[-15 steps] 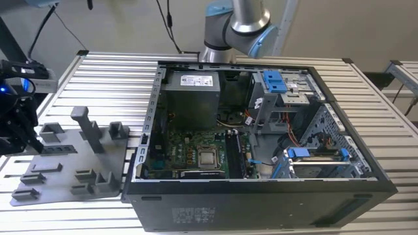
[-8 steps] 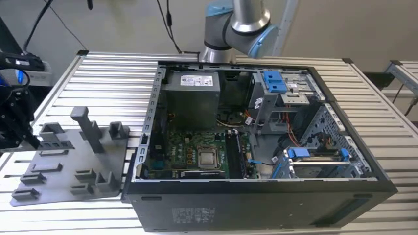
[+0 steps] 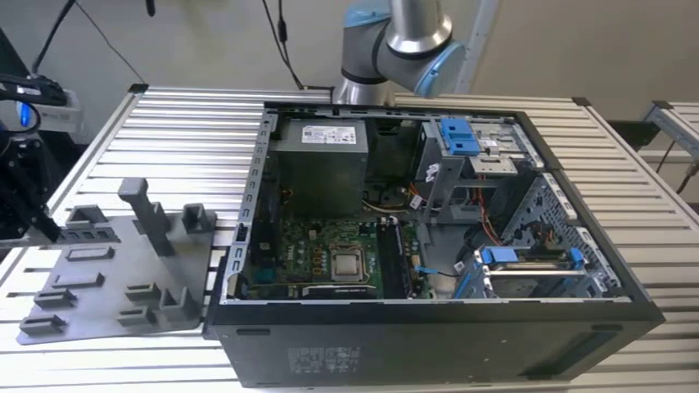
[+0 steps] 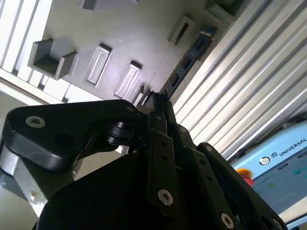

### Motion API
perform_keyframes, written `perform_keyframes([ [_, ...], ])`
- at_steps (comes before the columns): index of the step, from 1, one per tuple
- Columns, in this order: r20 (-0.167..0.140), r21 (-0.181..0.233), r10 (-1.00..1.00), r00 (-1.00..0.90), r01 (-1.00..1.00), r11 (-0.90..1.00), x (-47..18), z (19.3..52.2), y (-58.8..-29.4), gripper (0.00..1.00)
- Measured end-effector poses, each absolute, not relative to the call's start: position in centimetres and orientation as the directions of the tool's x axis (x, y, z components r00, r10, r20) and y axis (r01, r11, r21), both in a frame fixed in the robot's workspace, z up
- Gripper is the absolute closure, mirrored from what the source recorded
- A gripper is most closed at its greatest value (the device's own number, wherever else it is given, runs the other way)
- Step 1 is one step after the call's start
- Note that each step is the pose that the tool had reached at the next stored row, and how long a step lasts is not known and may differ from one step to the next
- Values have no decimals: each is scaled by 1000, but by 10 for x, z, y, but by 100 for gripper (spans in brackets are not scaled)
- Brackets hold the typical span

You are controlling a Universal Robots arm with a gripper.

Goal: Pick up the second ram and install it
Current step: 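Pick up the second ram and move it above second insertion slot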

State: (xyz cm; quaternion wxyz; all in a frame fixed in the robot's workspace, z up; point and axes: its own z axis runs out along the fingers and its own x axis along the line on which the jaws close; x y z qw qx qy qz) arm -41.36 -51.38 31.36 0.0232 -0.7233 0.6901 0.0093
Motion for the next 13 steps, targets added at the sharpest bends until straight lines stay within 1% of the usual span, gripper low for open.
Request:
perform_keyframes([
  [13,-47,-21,-998,47,-999,-46,-414,339,-514,86],
])
